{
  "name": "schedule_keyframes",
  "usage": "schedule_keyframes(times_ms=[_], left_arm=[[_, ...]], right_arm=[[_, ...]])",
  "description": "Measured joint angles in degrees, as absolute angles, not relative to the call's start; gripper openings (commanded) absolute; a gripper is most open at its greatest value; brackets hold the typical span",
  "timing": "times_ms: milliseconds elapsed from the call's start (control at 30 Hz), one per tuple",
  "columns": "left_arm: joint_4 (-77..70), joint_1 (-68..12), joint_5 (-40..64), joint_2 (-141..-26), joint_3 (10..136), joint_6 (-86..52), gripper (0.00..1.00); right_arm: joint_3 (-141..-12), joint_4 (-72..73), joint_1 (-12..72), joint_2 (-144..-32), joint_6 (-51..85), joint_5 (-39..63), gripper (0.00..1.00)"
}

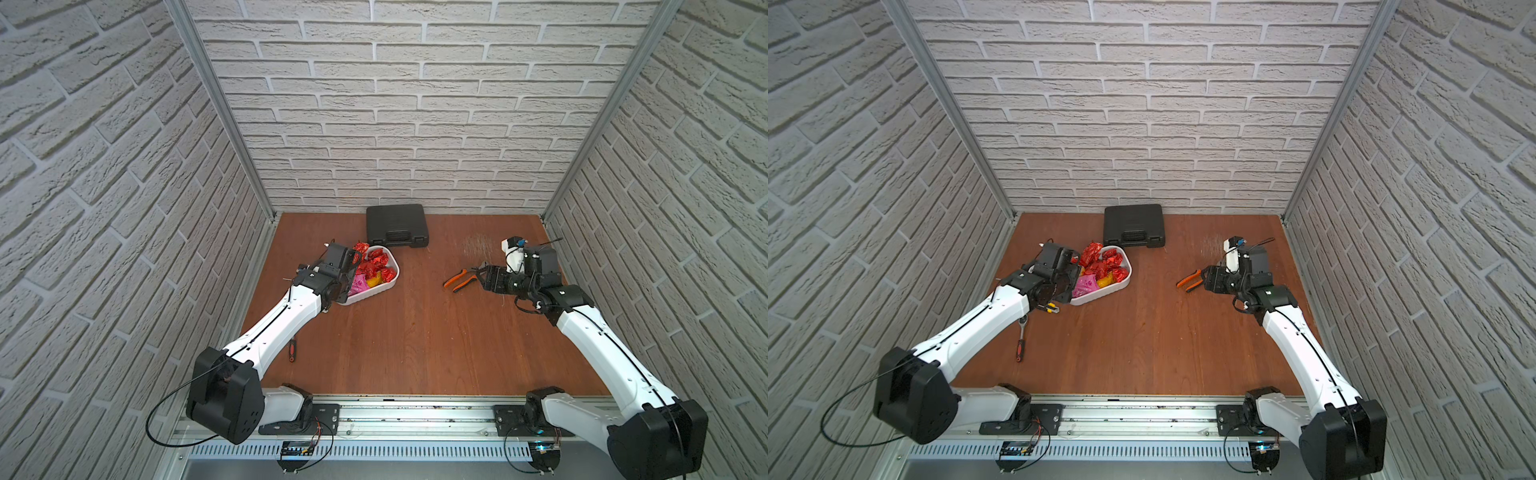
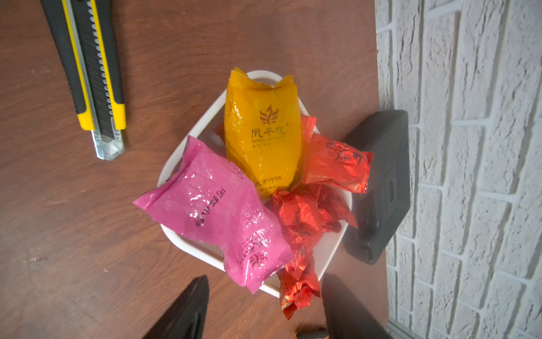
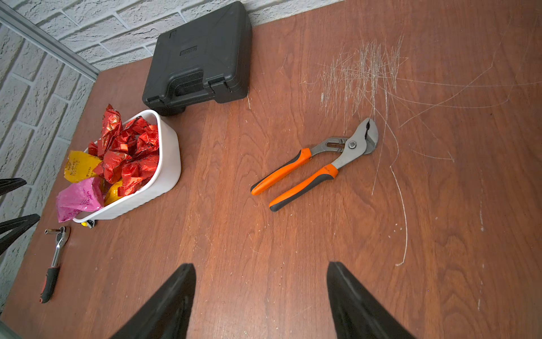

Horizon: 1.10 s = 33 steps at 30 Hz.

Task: Take the tea bags out of the storage box
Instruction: Pick up the tea bag from the storage box.

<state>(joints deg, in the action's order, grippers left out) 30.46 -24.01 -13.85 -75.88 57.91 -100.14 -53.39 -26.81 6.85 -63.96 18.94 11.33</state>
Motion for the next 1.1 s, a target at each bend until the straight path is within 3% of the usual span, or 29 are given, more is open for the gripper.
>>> schedule_keyframes(times_ms=[267, 500, 900, 1100], left_arm=[[29.3, -24.2, -13.0, -79.4, 57.9, -106.0, 0.64], [28.2, -24.1, -11.9, -83.2, 57.9, -108.5, 0.56], [28.1, -23.6, -11.5, -85.3, 58.2, -112.2, 0.12], [29.6, -23.6, -12.1, -83.7, 58.1, -114.3, 0.00]], right_arm=[[-53.4, -26.8, 6.9, -65.3, 18.8, 10.7, 0.75], [-56.4, -29.5, 6.9, -67.1, 16.5, 8.9, 0.76], [-57.4, -31.8, 6.9, -64.2, 13.5, 6.3, 0.76], [-57.4, -32.6, 6.9, -61.3, 11.7, 4.8, 0.76]])
